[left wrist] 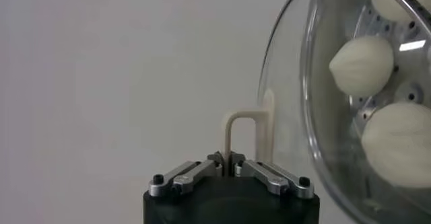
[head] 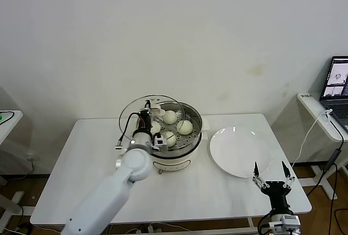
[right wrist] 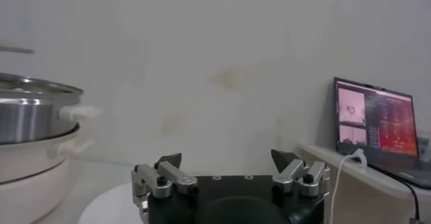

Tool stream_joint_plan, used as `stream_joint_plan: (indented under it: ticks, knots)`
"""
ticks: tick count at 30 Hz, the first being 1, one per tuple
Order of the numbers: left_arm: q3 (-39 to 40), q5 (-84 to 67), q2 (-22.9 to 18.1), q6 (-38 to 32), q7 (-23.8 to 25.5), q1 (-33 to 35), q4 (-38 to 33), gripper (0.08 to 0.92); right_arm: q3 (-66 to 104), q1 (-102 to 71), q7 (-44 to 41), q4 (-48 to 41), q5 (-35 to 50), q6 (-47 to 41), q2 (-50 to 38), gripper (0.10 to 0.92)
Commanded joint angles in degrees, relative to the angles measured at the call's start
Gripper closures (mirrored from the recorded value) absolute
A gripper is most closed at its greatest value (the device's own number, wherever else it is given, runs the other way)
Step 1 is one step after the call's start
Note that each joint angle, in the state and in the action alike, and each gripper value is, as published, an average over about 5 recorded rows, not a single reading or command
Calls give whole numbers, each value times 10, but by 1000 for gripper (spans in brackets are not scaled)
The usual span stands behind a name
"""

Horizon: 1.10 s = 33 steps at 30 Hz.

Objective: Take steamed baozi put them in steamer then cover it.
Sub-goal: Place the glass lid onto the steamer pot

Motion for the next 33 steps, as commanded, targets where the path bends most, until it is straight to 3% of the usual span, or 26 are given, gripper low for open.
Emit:
stream_joint_plan:
  ticks: [1, 22, 33]
  knots:
    - [15, 40, -77, 13, 13, -4, 36, 868, -6, 1, 2, 1, -12, -1, 4, 203]
    - [22, 61, -105, 11, 2, -6, 67, 868, -7, 0, -5, -7, -6, 3, 2, 203]
    - [24, 66, -97, 11, 6, -2, 63, 868, -9, 0, -7, -6, -4, 3, 2, 203]
